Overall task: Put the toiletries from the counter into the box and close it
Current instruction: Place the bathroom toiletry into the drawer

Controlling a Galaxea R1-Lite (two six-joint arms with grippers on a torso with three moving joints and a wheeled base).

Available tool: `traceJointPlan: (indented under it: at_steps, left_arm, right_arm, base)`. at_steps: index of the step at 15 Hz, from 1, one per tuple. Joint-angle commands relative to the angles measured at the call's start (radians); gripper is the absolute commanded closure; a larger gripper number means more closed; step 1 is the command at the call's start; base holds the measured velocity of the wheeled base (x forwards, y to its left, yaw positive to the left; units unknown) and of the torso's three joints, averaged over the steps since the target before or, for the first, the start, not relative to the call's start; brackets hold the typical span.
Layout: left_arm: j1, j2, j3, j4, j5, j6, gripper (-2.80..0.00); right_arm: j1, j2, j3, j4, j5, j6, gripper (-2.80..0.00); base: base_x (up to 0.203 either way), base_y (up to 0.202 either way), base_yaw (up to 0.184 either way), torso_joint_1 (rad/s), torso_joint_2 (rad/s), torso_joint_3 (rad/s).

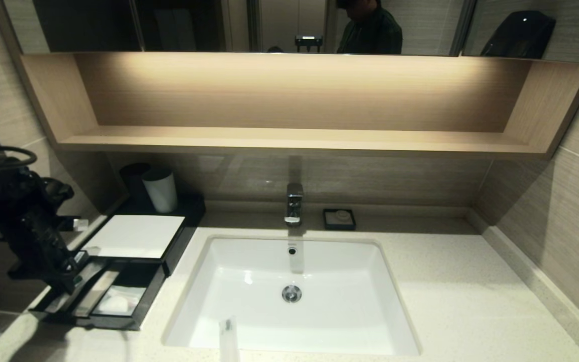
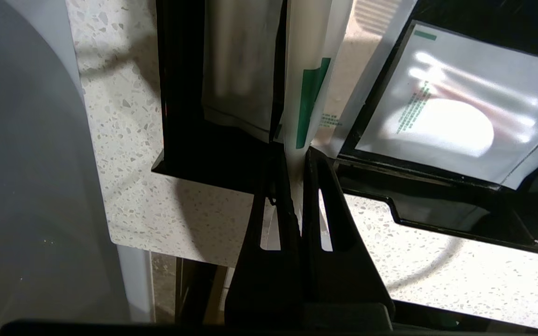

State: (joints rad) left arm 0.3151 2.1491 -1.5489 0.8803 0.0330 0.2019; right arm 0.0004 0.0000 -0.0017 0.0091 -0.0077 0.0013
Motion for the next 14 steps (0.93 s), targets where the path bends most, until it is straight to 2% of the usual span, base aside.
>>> traceJointPlan:
  at_steps: [1, 5, 14]
  left_arm:
    - [0.001, 0.02, -0.001, -0.005, 0.001, 0.002, 0.0]
    - [0.001, 0.031, -0.034, -0.02, -0.042, 0.004, 0.0]
    - [0.001, 0.074, -0.074, -0.048, -0.041, 0.025, 0.0]
  right_arm:
    - [0.001, 0.0, 0.0, 0.0, 0.0, 0.0, 0.0]
    - [0.001, 0.0, 0.0, 0.0, 0.0, 0.0, 0.0]
    - [0.0, 0.0, 0.0, 0.0, 0.0, 0.0, 0.0]
  base:
    - [0.0, 0.0, 0.0, 0.0, 0.0, 0.0]
    - [0.0, 0.0, 0.0, 0.0, 0.0, 0.0]
    - [0.0, 0.0, 0.0, 0.0, 0.0, 0.0]
